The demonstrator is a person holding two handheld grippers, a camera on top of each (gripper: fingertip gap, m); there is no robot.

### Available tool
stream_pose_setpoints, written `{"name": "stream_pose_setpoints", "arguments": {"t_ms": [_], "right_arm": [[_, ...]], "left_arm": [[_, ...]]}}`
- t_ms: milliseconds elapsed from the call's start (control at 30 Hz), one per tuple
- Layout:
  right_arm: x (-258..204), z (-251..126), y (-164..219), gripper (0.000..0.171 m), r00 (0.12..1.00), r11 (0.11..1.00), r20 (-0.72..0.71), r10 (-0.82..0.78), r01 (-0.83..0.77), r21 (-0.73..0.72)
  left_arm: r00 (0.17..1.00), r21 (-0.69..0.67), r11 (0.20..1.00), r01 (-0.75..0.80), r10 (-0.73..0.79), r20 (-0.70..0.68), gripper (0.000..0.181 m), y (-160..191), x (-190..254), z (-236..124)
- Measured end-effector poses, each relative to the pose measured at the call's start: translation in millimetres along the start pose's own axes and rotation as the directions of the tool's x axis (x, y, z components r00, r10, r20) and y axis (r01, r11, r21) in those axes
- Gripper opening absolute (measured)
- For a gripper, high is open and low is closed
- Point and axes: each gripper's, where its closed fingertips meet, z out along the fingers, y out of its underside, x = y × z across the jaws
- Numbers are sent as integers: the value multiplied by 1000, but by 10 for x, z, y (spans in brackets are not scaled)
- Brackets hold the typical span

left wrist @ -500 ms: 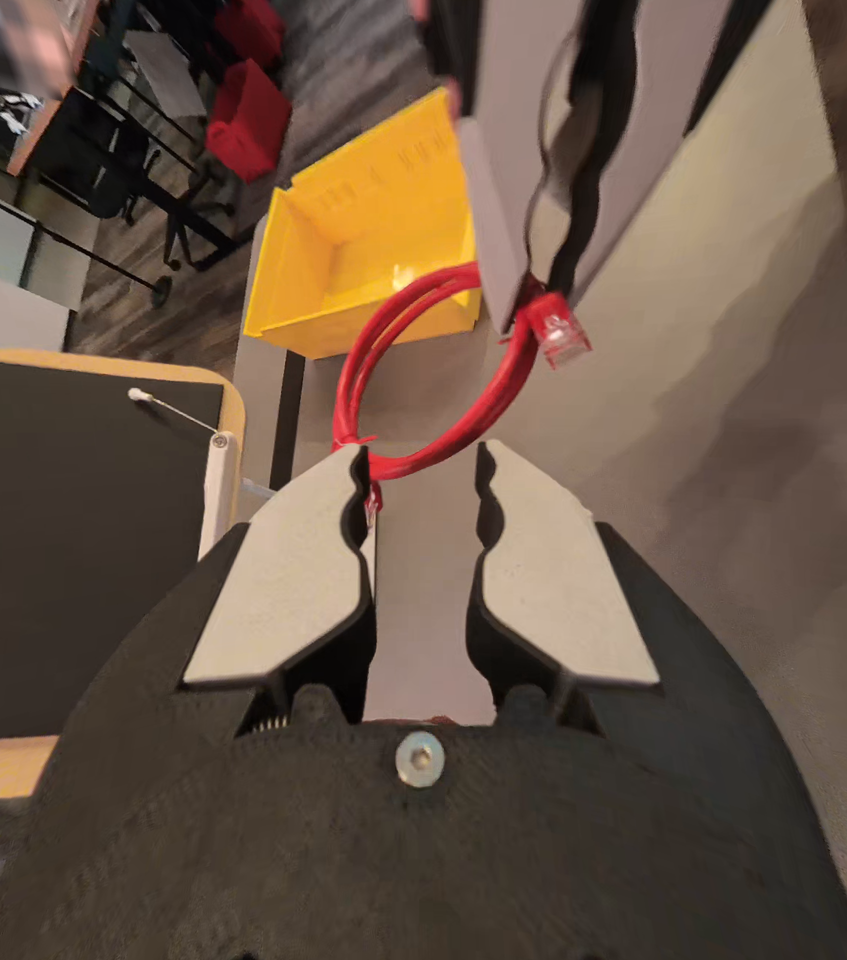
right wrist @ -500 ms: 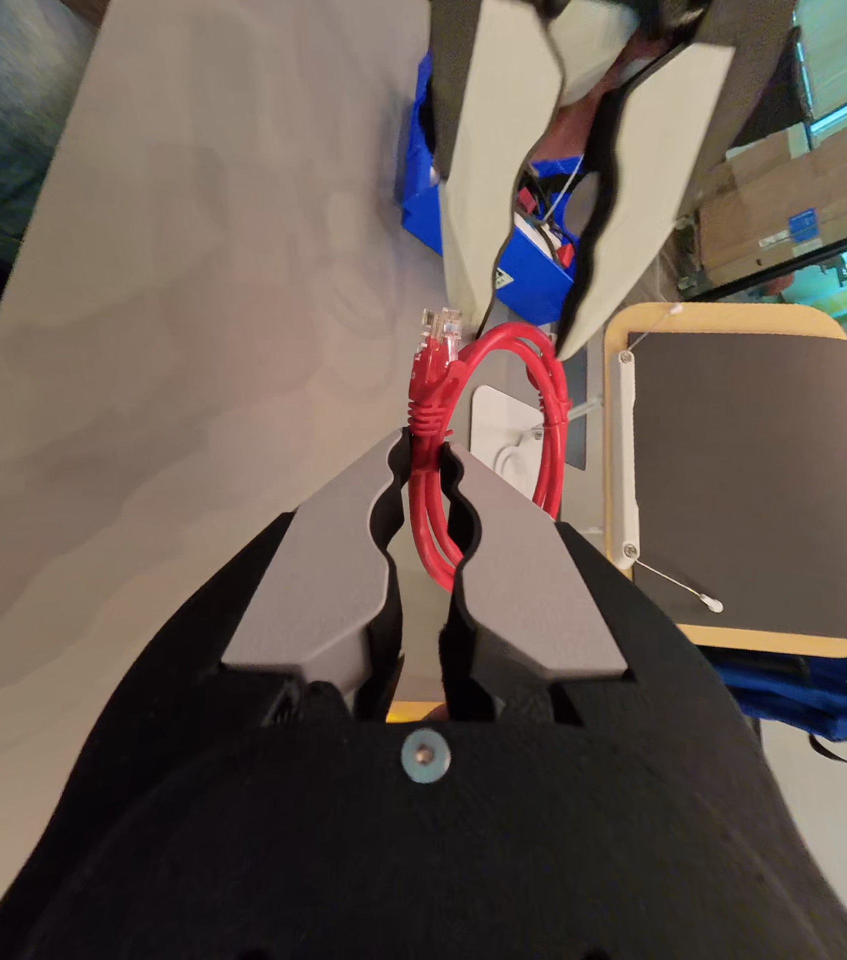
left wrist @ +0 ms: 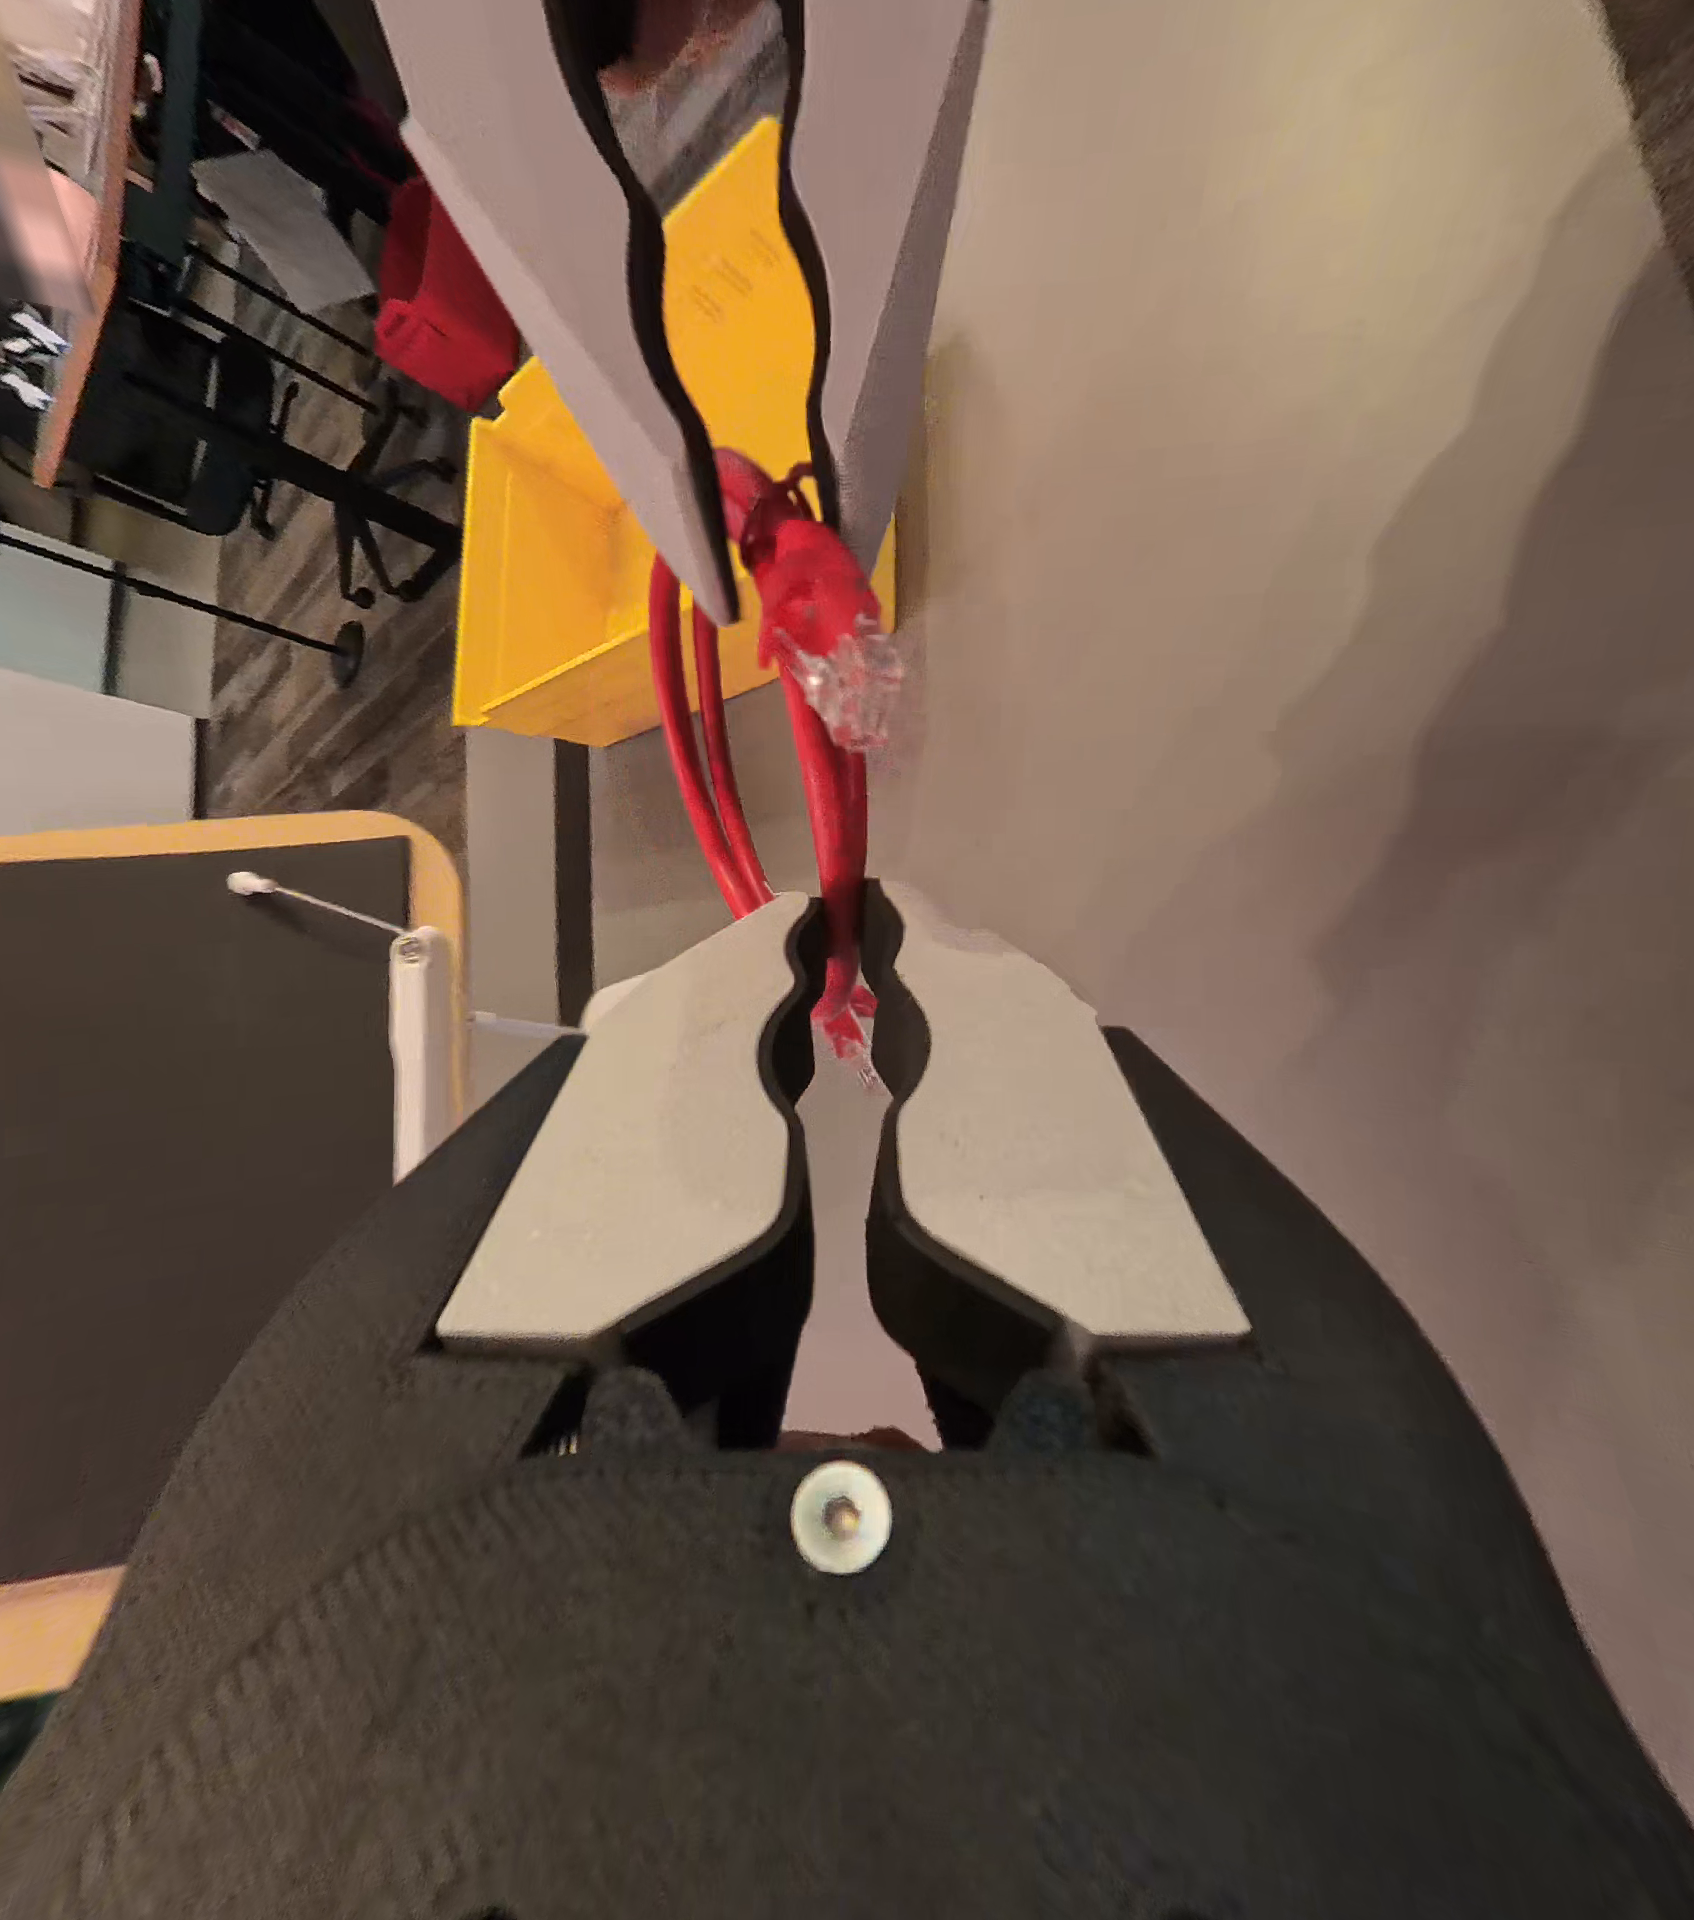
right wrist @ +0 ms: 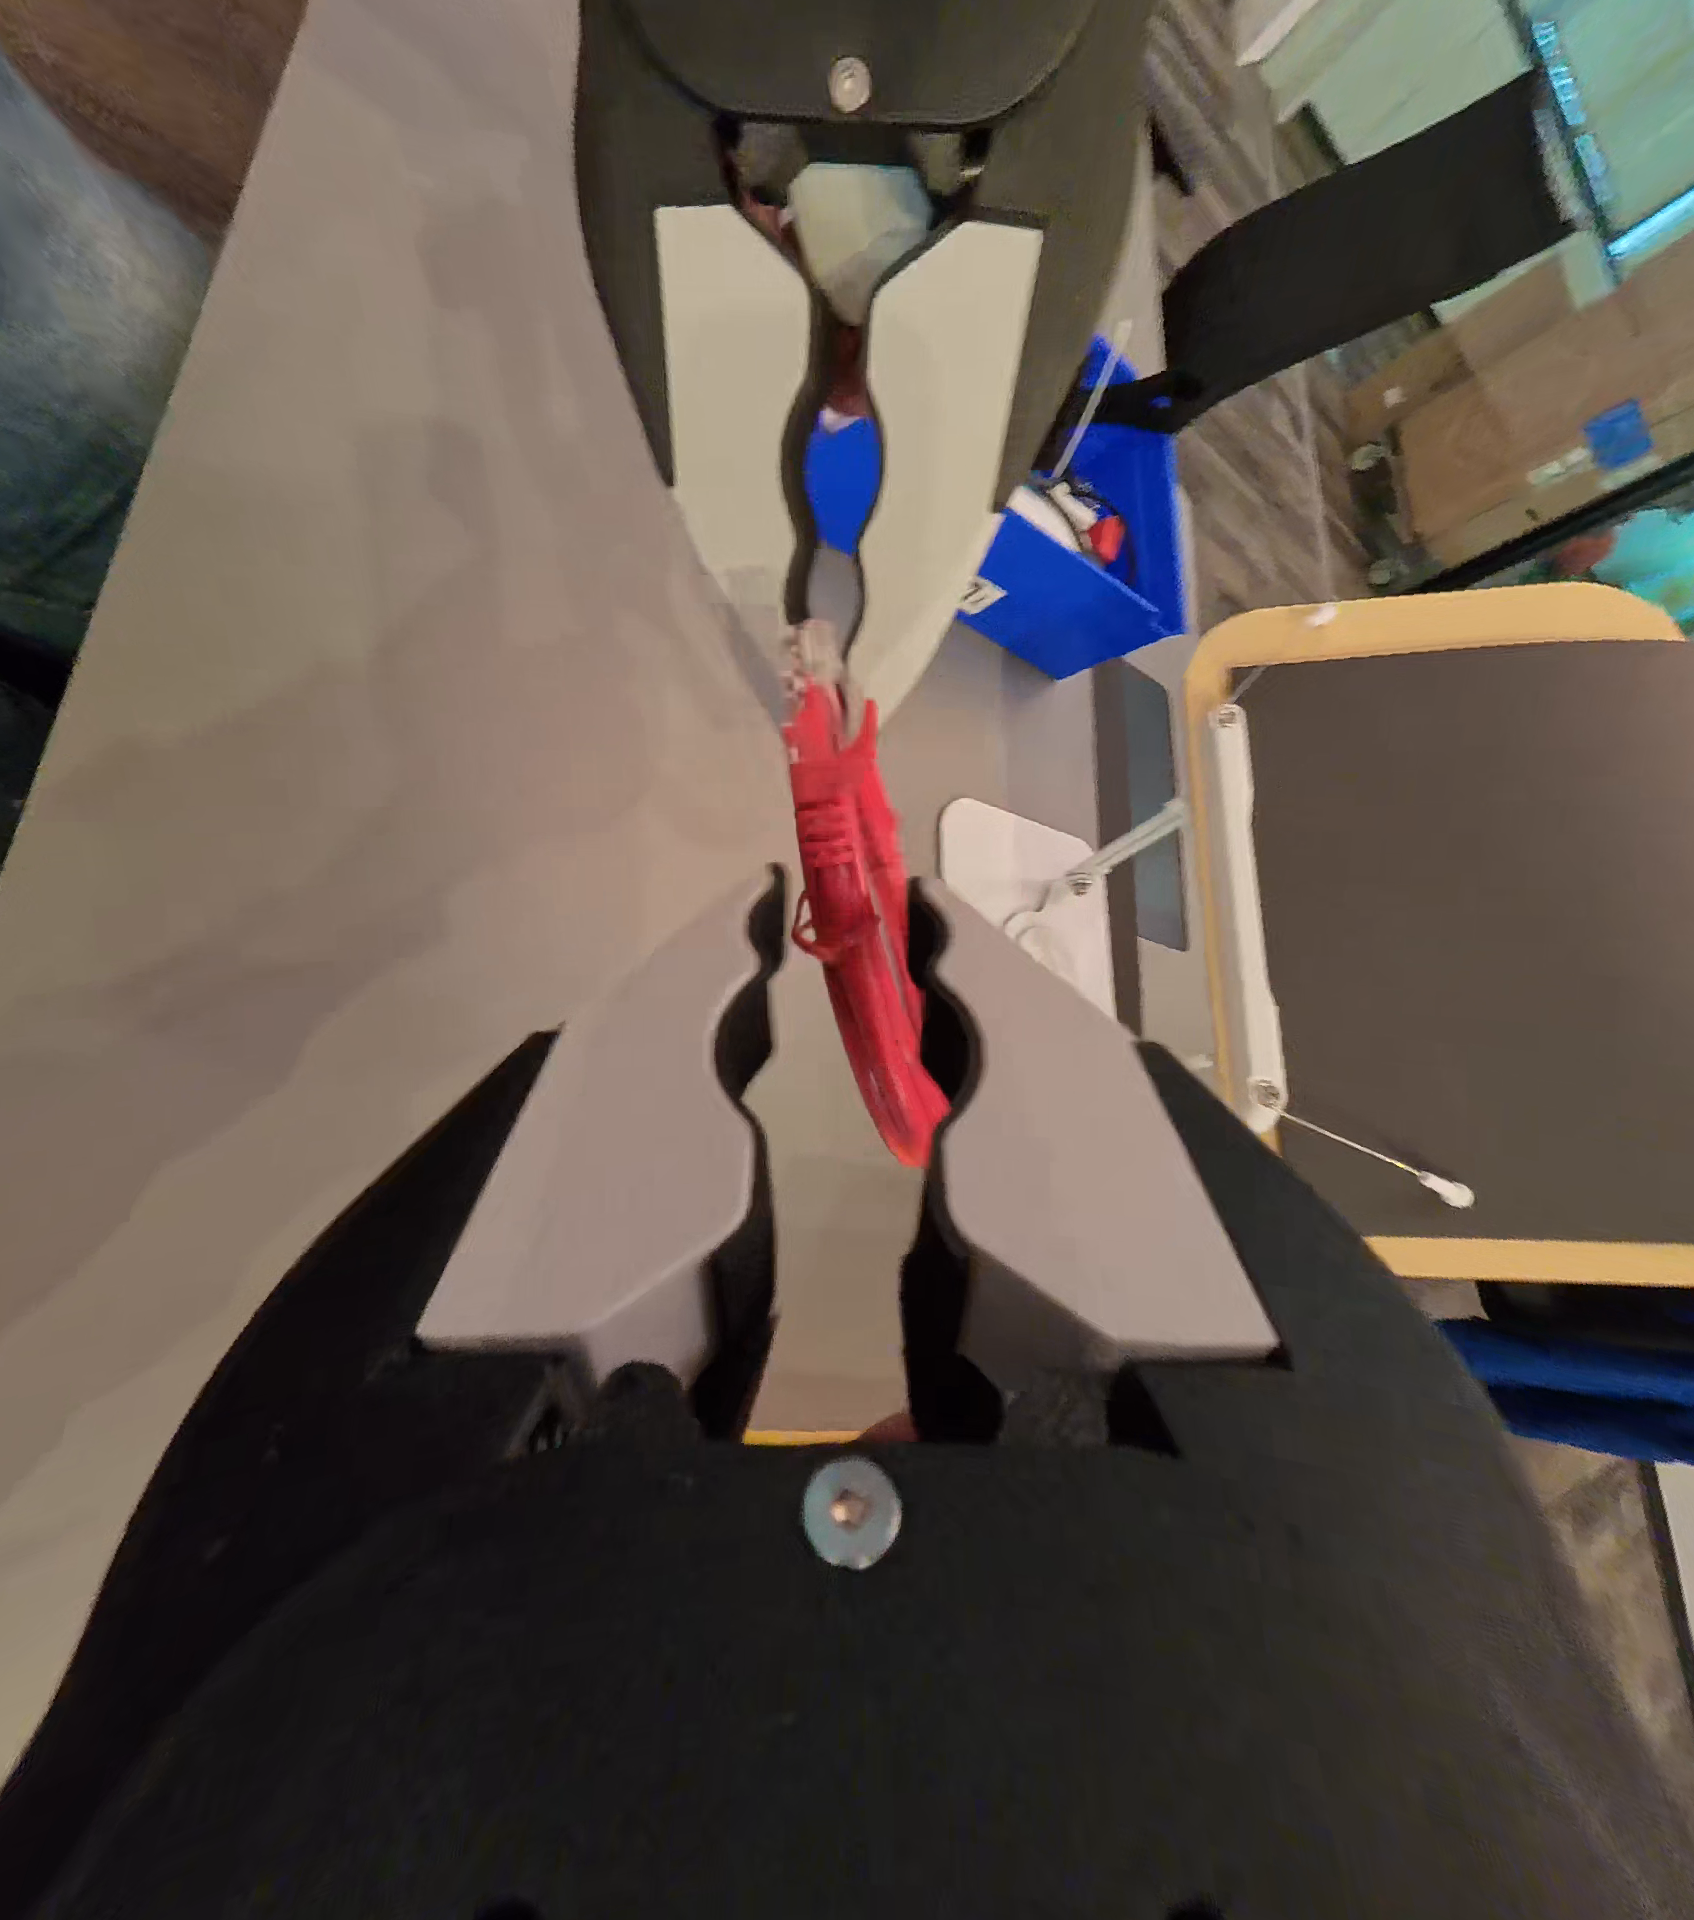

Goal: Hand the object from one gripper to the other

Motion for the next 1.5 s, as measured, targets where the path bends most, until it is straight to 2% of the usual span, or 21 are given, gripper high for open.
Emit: {"name": "stream_pose_setpoints", "arguments": {"t_ms": [33,67,167,233,367,467,633,733,833,933,1133,1233,1367,1500], "right_arm": [[60,-28,-22,35,999,1000,-43,3,-2,17],[113,-65,-42,42,996,999,-85,-1,4,34],[237,-198,-56,43,973,997,-228,-40,55,59],[268,-241,21,46,943,992,-311,-119,124,-2],[215,-206,168,51,869,949,-382,-314,274,-157],[278,-231,225,56,762,885,-454,-462,366,-286],[356,-126,375,75,600,762,-474,-644,446,-470],[410,-56,445,79,536,741,-514,-670,442,-505],[511,-54,438,76,477,745,-573,-666,417,-520],[567,-93,406,45,460,764,-610,-646,400,-506],[588,-105,339,55,424,767,-641,-640,412,-492],[560,-56,383,41,441,760,-621,-648,419,-497],[493,-19,419,13,491,753,-571,-658,433,-495],[449,-16,425,8,570,782,-537,-622,418,-462]], "left_arm": [[999,29,999,46,-45,-16,6,-12,-2,-16],[996,57,995,86,-85,-25,6,-17,-21,-38],[975,140,966,216,-207,-78,6,-21,-71,-123],[942,180,929,324,-299,-152,6,-12,-89,-177],[814,265,782,564,-471,-340,6,-32,-172,-332],[714,266,684,680,-532,-455,6,-8,-218,-414],[588,280,541,793,-558,-586,6,-60,-296,-529],[490,261,443,858,-549,-677,5,-146,-332,-581],[425,240,382,893,-535,-730,6,-237,-319,-577],[378,221,335,916,-535,-756,5,-272,-295,-538],[274,202,191,961,-533,-801,5,-238,-303,-501],[247,203,143,969,-513,-822,5,-270,-294,-494],[194,189,60,980,-491,-849,7,-226,-342,-470],[160,171,27,985,-512,-844,11,-103,-386,-415]]}}
